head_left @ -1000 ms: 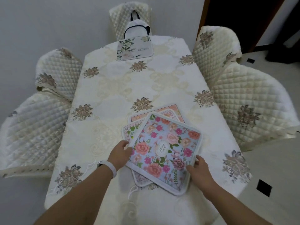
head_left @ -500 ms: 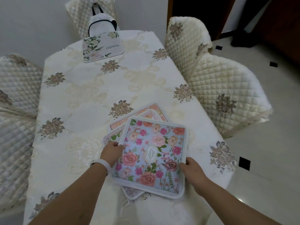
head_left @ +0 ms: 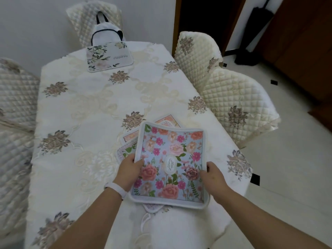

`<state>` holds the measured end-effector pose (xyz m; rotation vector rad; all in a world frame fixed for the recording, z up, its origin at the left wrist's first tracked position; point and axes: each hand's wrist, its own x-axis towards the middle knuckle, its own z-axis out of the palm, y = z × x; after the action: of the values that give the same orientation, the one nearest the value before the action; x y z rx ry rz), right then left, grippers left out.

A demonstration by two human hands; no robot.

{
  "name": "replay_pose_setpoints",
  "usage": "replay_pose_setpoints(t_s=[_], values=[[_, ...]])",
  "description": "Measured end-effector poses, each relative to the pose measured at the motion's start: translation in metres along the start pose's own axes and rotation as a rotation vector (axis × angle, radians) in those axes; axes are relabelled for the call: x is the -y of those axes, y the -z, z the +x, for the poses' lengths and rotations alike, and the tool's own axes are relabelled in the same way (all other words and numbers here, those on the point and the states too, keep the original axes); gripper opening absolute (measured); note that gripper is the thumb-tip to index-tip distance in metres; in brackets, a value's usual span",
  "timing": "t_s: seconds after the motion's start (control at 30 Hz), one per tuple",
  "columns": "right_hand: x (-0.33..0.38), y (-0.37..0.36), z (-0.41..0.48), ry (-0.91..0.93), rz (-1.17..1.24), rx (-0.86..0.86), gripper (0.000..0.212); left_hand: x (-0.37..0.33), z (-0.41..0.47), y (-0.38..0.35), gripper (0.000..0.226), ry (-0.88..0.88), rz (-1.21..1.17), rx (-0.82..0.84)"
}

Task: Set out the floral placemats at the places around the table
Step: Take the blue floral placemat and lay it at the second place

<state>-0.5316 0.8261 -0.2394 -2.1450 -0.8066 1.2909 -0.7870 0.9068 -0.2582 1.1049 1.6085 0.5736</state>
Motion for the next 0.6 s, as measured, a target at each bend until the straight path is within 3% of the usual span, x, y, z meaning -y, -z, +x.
replay_pose_setpoints(t_s=[0.23, 0.6], values=[[0.001, -0.001, -0.058, 0.085, 0.04, -0.154, 0.01, 0.004, -0.04, 0.027, 0.018, -0.031, -0.238, 0.057], [-0.029, 0.021, -0.11, 0.076, 0.205, -0.303, 0.012, 0.0, -0.072, 0.014, 0.022, -0.133, -0.208, 0.224]])
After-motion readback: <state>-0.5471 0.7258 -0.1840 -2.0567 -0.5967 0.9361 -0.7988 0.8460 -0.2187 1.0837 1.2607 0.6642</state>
